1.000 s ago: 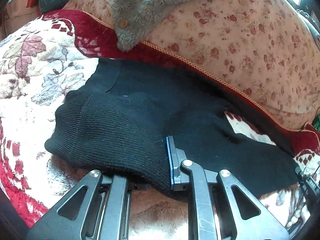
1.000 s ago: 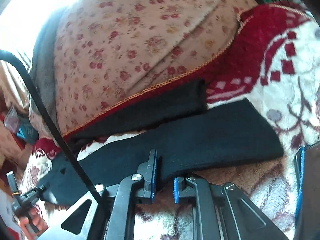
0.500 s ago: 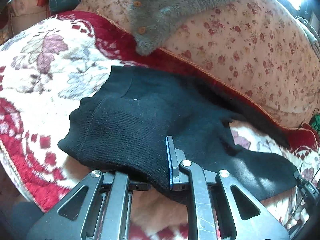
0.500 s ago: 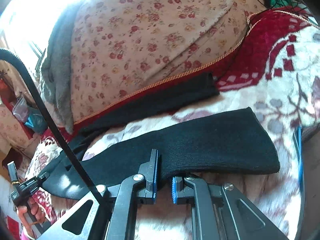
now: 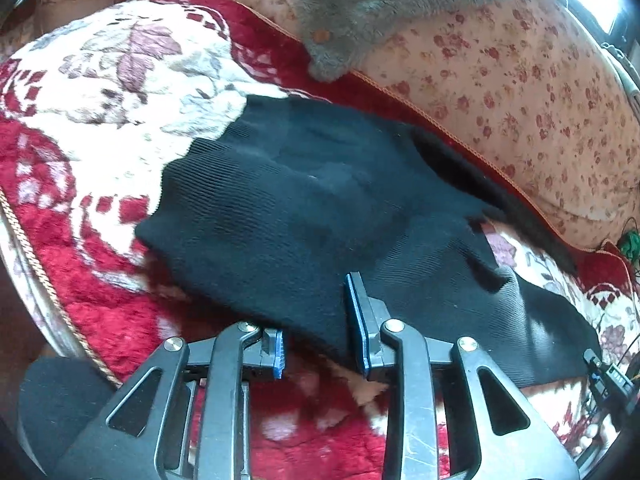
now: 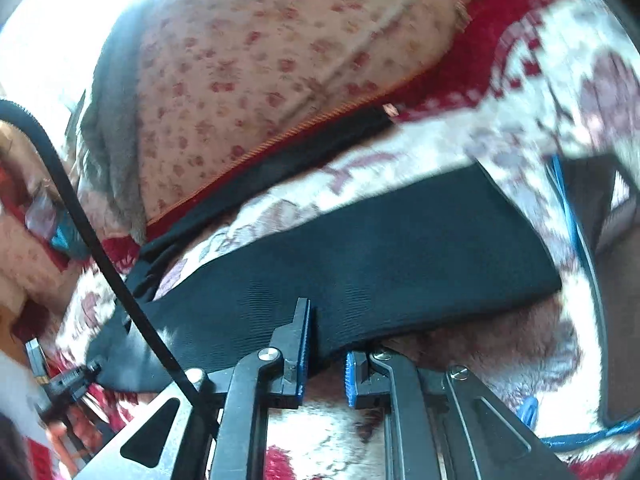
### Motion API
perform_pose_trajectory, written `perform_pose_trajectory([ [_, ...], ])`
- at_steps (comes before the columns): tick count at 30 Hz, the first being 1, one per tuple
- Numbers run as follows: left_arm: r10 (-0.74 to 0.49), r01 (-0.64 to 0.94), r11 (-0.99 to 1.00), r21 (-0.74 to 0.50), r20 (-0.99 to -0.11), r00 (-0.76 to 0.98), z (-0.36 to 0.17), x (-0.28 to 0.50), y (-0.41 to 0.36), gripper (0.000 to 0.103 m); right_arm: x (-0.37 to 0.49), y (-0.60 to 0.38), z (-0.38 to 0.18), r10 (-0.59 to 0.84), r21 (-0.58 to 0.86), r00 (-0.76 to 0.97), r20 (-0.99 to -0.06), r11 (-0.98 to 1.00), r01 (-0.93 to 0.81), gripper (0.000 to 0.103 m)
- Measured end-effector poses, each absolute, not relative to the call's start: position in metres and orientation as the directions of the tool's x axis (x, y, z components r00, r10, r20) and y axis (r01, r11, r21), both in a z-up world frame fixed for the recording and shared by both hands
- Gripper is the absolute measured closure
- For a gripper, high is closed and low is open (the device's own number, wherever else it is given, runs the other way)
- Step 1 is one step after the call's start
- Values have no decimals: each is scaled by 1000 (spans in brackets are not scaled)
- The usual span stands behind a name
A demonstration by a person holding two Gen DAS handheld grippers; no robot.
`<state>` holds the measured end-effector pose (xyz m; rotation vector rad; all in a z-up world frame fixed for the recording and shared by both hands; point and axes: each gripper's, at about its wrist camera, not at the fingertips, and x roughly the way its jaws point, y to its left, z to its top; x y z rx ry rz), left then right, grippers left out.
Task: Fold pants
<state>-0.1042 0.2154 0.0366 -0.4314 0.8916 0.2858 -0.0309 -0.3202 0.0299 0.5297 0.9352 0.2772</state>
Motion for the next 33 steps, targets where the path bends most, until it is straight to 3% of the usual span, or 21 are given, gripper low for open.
perform_pose_trajectory([
  [5, 75, -442, 866, -233, -814, 576, 36, -114, 228, 73, -30, -335, 38, 350, 477, 580, -736, 875, 78, 83],
  [10, 123, -446, 879, -170, -823, 555, 44, -127, 228, 69, -35, -348, 53, 211, 343, 576, -790, 931, 129, 82],
  [17, 336, -496, 868, 40, -782, 525, 63, -150, 227, 69, -54, -364, 80, 99, 245, 620, -779, 957, 155, 81],
  [26, 297, -444, 896, 3, -746, 595, 89, -133, 207, 69, -48, -319, 103, 255, 339, 654, -712, 941, 2, 79],
  [33, 211, -352, 935, -34, -745, 633, 92, -95, 162, 69, -25, -257, 100, 358, 359, 600, -715, 925, -125, 61],
])
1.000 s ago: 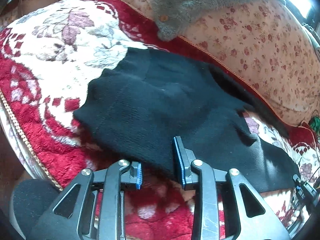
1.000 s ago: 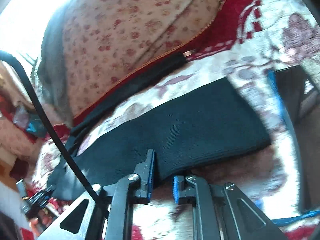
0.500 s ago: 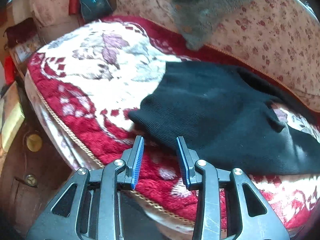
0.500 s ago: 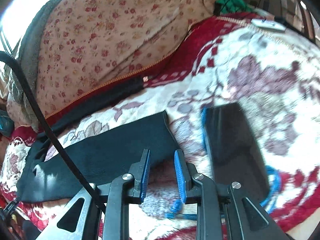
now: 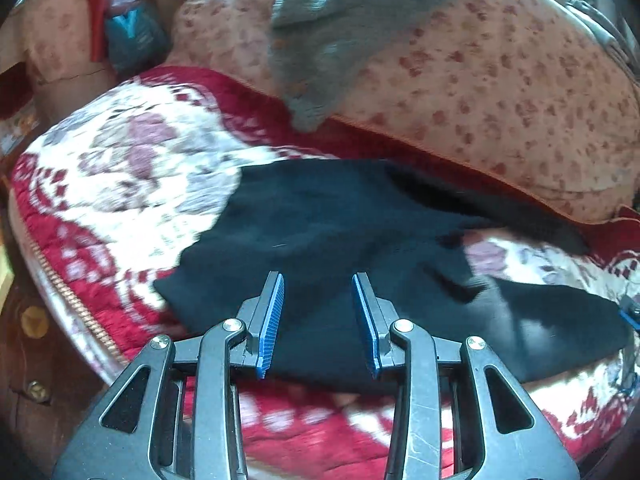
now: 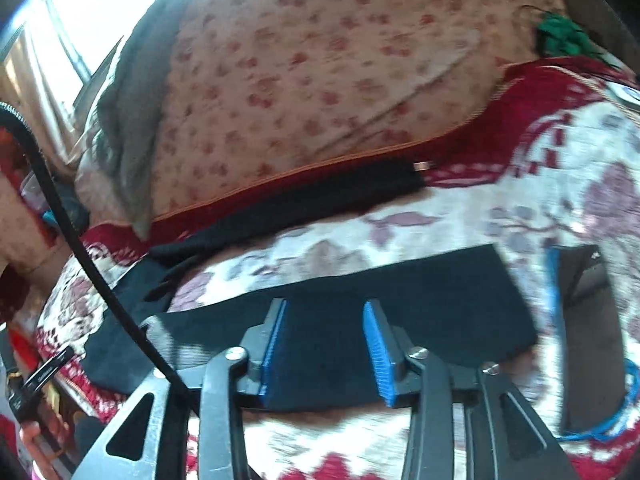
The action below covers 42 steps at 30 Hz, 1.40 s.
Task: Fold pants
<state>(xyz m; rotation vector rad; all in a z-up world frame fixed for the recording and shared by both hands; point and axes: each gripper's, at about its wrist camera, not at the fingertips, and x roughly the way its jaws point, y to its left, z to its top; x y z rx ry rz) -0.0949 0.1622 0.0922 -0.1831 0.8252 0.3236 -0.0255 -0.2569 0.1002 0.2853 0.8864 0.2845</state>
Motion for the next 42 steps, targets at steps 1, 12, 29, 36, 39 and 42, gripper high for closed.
perform_pose_trajectory([
  [1, 201, -342, 939, -40, -744, 637, 92, -90, 157, 69, -22, -249, 99, 372, 362, 591, -716, 921, -141, 61],
  [12, 50, -198, 975, -98, -777, 628, 78, -26, 101, 60, 27, -217, 81, 485, 480, 504, -714, 864, -151, 57],
  [29, -43, -221, 954, -202, -823, 566, 54, 69, 106, 60, 122, -235, 32, 614, 695, 422, -667, 717, 54, 54],
  [36, -13, -260, 946, -196, -822, 569, 49, 90, 110, 60, 146, -247, 19, 595, 684, 416, -688, 724, 96, 53],
  [39, -2, -257, 949, -181, -821, 570, 48, 96, 108, 60, 154, -249, 16, 590, 683, 422, -688, 724, 101, 53],
  [42, -2, -250, 953, -173, -826, 564, 45, 103, 105, 60, 160, -249, 14, 590, 687, 428, -685, 719, 108, 52],
])
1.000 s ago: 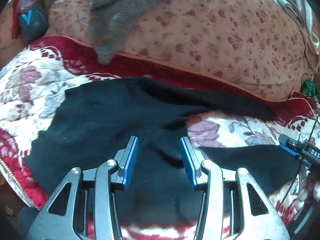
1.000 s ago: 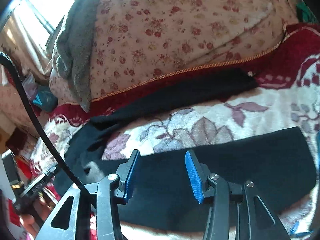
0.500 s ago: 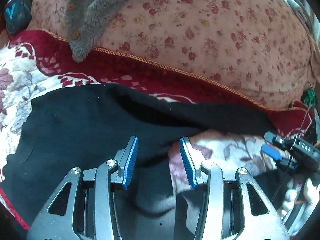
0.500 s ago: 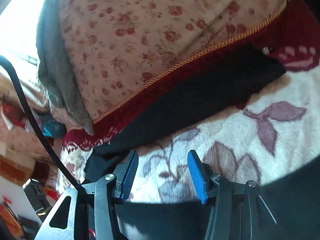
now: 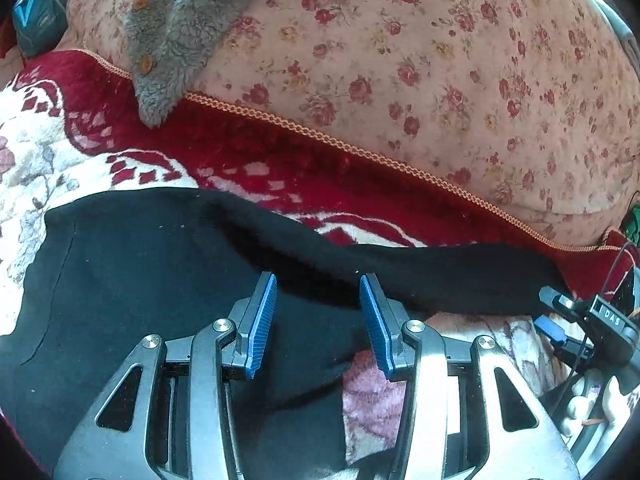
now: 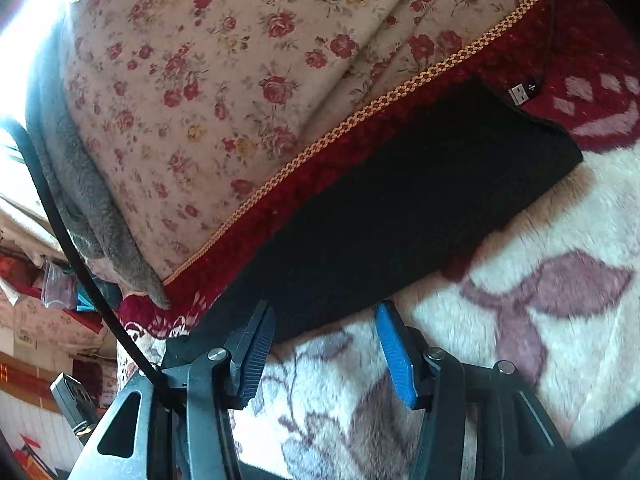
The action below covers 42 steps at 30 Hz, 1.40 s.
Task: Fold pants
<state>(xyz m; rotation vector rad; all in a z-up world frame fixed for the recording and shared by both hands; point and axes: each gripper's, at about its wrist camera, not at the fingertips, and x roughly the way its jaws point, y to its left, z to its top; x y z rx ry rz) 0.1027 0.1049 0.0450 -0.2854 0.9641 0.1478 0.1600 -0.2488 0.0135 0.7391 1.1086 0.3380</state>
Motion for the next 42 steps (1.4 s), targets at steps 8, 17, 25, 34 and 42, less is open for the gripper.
perform_pose_trajectory([
  [8, -20, -255, 947, -195, -829, 558, 40, 114, 106, 60, 171, -246, 12, 598, 696, 434, -674, 711, 100, 44],
  [17, -57, -272, 931, -242, -835, 548, 36, 129, 110, 60, 180, -249, 7, 610, 715, 439, -660, 689, 118, 44],
  [25, -92, -290, 913, -286, -838, 538, 35, 144, 112, 60, 188, -253, 4, 638, 755, 454, -621, 642, 131, 45],
  [34, -173, -337, 868, -364, -858, 483, 26, 148, 123, 60, 186, -253, 8, 630, 751, 507, -588, 658, 54, 72],
  [42, -196, -386, 824, -415, -847, 494, 26, 134, 133, 60, 188, -253, 15, 638, 757, 513, -574, 652, 36, 74],
])
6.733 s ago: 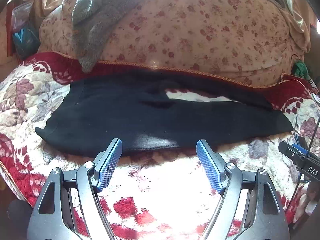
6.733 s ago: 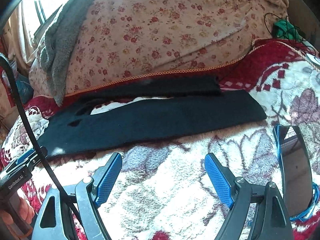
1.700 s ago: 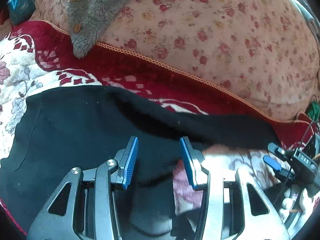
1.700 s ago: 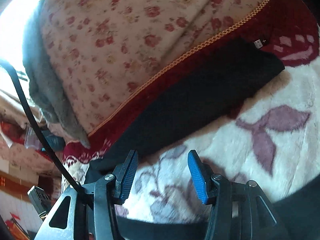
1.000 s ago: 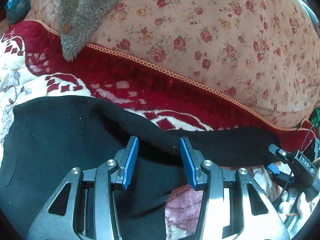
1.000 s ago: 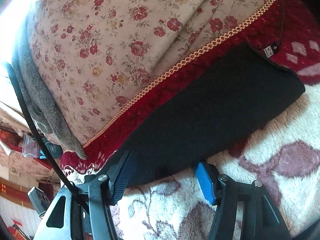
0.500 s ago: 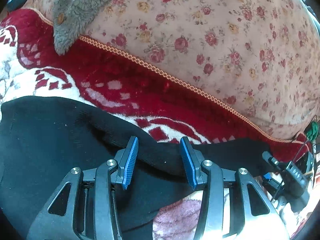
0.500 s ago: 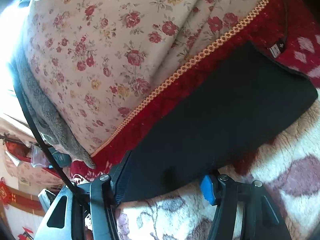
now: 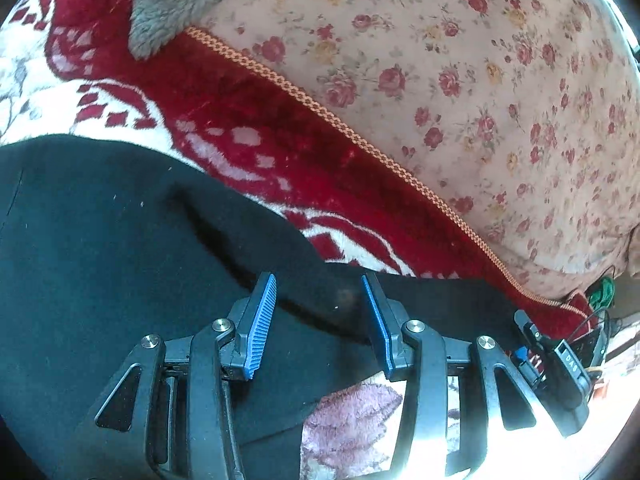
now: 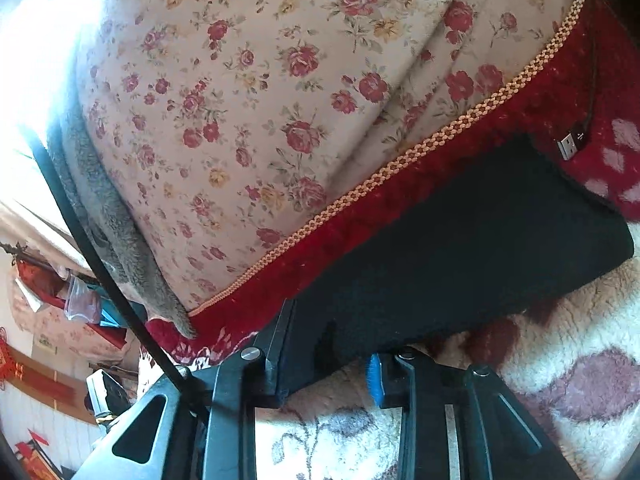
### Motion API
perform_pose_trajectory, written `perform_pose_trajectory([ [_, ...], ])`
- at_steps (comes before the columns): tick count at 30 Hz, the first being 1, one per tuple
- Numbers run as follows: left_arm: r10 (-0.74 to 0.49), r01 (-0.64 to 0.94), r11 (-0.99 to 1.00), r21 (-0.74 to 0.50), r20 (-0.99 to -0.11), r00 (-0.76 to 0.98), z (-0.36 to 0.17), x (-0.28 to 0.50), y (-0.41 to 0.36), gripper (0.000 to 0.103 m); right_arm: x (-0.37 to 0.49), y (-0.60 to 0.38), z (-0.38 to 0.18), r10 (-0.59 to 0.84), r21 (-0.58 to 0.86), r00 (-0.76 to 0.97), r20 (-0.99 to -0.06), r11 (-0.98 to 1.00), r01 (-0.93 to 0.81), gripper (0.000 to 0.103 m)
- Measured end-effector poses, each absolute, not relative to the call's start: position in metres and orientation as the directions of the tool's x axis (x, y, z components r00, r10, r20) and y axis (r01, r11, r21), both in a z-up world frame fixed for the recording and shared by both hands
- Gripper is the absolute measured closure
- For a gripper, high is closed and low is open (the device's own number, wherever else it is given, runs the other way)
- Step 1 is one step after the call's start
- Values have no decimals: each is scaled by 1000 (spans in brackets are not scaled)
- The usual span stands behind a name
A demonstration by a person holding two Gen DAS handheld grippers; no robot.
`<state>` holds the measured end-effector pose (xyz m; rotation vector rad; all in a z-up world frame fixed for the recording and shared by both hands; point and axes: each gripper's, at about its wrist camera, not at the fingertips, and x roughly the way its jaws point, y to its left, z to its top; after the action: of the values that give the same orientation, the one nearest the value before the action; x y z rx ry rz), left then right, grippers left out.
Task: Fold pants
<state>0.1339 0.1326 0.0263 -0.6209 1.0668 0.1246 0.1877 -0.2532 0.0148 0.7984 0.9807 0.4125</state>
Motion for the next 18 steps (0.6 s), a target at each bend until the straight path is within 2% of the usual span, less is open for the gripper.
perform_pose_trajectory([
  [8, -173, -433, 797, -421, -846, 504, 14, 150, 133, 60, 185, -256, 13, 645, 765, 516, -564, 644, 30, 74],
  [11, -163, -435, 784, -443, -823, 545, 14, 150, 134, 61, 183, -259, 14, 658, 776, 527, -538, 630, 5, 81],
  [12, -157, -432, 787, -441, -820, 550, 14, 150, 134, 67, 182, -260, 14, 660, 779, 531, -531, 627, -1, 83],
  [13, -141, -424, 801, -421, -823, 550, 14, 151, 132, 83, 180, -261, 14, 662, 780, 535, -526, 626, -7, 84],
  [14, -128, -418, 813, -406, -825, 551, 14, 151, 132, 88, 179, -262, 15, 662, 780, 536, -524, 626, -11, 85],
  [18, -83, -384, 848, -365, -808, 583, 23, 143, 127, 97, 172, -268, 19, 654, 781, 557, -512, 625, -17, 88],
])
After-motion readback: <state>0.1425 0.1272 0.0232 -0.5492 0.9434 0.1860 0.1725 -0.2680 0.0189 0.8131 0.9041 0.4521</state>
